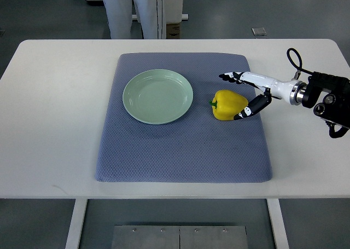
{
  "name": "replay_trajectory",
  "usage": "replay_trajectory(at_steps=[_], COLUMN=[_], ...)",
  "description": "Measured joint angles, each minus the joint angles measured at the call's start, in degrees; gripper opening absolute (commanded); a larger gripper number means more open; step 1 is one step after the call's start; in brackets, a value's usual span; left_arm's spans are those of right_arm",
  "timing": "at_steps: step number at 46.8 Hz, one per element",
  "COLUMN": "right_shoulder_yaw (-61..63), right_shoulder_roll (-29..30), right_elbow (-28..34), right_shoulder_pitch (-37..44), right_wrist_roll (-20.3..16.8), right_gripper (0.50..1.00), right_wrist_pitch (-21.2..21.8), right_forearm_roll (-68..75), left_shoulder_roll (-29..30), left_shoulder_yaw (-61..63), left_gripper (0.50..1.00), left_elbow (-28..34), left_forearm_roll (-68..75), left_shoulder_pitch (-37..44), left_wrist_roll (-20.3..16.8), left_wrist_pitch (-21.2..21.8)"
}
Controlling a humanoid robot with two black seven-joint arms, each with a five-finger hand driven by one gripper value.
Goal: Place yellow pepper on plate with right hand
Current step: 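Close the right hand fingers around the yellow pepper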
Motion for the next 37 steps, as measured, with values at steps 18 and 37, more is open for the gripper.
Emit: replay_trajectory(at_steps=[18, 37], right_shoulder_yaw=[0.0, -0.9], right_shoulder_roll=[2.2, 2.5], right_elbow=[0.0, -0.1], right_shoulder_pitch=[0.1, 0.3], right_wrist_roll=[-2.6, -3.1], right_gripper=[0.903, 0.73], right_wrist_pitch=[0.0, 0.0], right_forearm_roll=[0.0, -0.1], left_shoulder_roll=[0.0, 0.0], left_shoulder_yaw=[0.0, 0.0], left_gripper=[1.0, 1.0], left_elbow=[0.0, 0.0], left_forearm_roll=[0.0, 0.0], left_shoulder_pitch=[0.0, -0.1], left_wrist_roll=[0.0, 0.0], left_wrist_pitch=[0.0, 0.0])
